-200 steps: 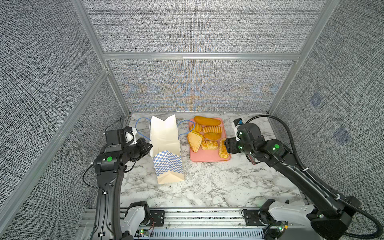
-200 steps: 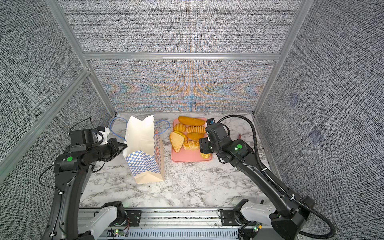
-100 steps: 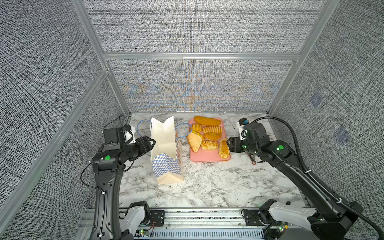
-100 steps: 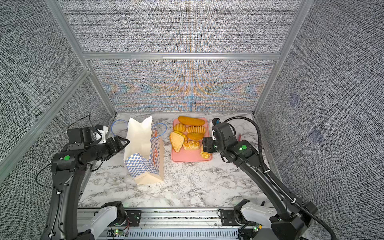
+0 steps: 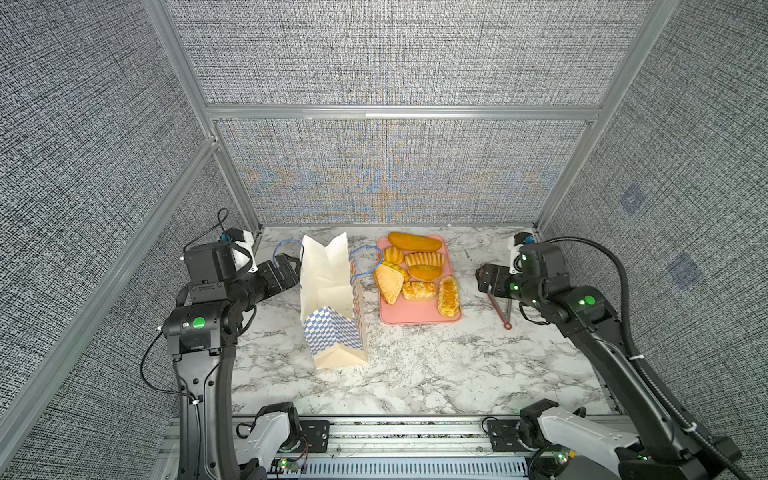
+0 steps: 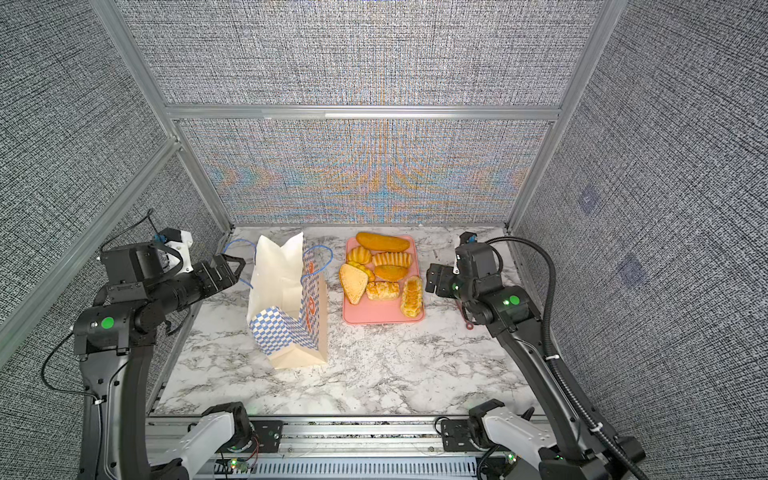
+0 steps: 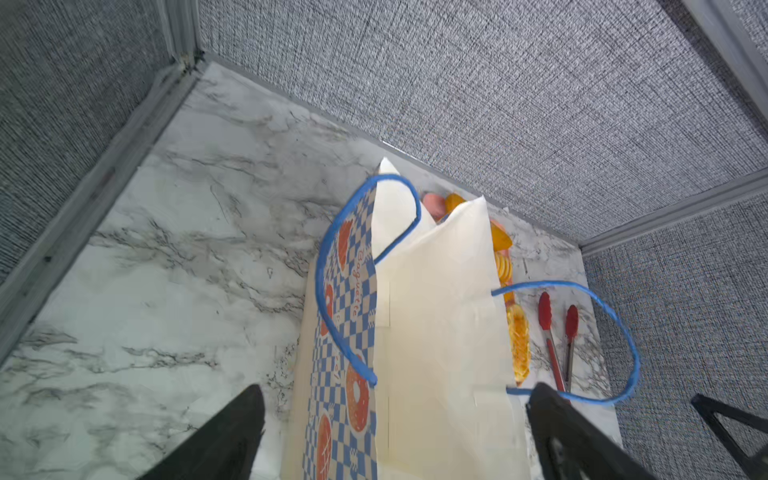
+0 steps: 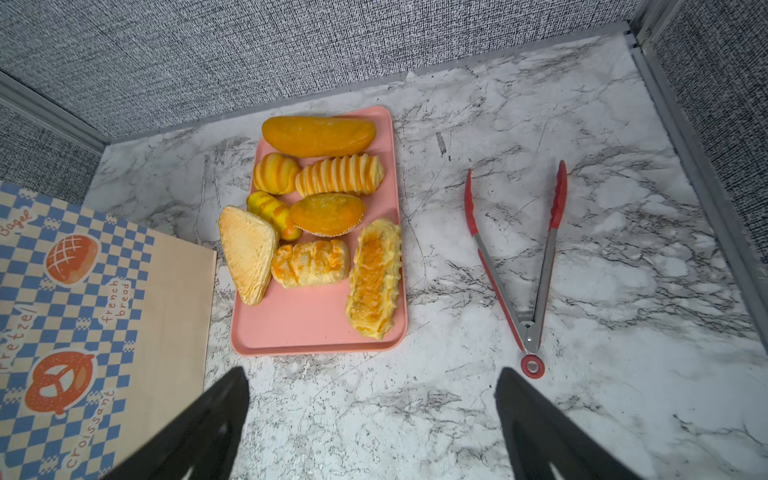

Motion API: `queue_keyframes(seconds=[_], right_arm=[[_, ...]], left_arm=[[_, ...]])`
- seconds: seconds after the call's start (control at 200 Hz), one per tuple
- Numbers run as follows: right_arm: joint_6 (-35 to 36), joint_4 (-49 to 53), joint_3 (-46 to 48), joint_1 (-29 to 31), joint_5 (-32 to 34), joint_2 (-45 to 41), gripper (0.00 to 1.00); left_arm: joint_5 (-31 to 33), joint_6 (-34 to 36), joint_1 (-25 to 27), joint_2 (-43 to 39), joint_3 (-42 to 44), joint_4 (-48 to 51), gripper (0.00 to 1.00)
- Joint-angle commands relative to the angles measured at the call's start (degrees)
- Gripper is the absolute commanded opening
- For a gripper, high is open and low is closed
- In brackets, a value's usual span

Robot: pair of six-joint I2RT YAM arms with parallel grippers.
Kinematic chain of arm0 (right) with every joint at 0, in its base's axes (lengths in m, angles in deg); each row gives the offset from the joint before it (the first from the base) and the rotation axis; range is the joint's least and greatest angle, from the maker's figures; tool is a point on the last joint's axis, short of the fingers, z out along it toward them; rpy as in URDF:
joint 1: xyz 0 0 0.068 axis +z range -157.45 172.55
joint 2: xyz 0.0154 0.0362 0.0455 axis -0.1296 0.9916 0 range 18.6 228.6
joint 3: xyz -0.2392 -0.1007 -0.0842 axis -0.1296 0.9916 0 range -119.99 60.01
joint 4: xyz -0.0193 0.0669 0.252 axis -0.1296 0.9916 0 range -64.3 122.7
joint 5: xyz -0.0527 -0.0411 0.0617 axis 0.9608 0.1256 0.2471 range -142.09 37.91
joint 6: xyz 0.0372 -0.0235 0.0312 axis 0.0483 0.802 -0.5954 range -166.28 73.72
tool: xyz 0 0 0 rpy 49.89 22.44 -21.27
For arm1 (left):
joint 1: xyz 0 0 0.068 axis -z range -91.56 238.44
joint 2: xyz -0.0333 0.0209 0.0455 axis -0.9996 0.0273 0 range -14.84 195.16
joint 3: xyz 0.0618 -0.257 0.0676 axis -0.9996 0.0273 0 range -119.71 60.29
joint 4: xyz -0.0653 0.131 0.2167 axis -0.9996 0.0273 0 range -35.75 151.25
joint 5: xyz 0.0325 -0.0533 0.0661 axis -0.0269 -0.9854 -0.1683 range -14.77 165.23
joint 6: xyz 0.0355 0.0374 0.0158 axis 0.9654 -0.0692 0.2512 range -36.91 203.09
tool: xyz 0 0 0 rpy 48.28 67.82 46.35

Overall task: Place the fake bread into the paper bag
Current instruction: 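Lower the right gripper onto the red-handled tongs beside the tray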

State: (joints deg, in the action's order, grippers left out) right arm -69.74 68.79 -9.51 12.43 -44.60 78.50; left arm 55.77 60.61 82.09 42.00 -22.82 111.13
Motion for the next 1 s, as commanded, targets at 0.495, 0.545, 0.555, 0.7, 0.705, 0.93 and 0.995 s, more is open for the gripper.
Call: queue_keyframes(seconds=[0.495,0.545,0.555,0.7,0.705,0.93,0.995], right_arm=[[3.4,6.2,5.2,-15.6,-7.7,5.3,0.93],[3.3,5.5,6.9,-16.6,-8.1,6.2,0.92],[3.3,5.3,7.1,-16.8,-8.2,6.3,0.92],[3.6,1.8,11.1,-19.0,-9.7,11.2,0.90],[3.6,1.7,11.2,-19.1,-9.7,11.4,0.90],[6.1,2.2,9.2,-19.9,-7.5,22.6,0.81],[6.4,1.9,8.7,-19.8,-6.4,25.1,0.81]], left_arm=[[4.5,4.7,0.0,2.9,-0.2,-6.8,0.97],[4.7,4.8,-0.1,2.2,0.3,-7.2,0.97],[4.6,4.8,-0.1,2.0,0.4,-7.3,0.98],[3.0,4.7,0.0,-0.5,2.4,-8.6,0.98],[2.9,4.7,0.0,-0.6,2.4,-8.7,0.98],[2.3,4.4,0.0,-5.3,6.6,-9.9,0.98],[1.6,4.4,-0.1,-5.7,7.2,-10.1,0.98]])
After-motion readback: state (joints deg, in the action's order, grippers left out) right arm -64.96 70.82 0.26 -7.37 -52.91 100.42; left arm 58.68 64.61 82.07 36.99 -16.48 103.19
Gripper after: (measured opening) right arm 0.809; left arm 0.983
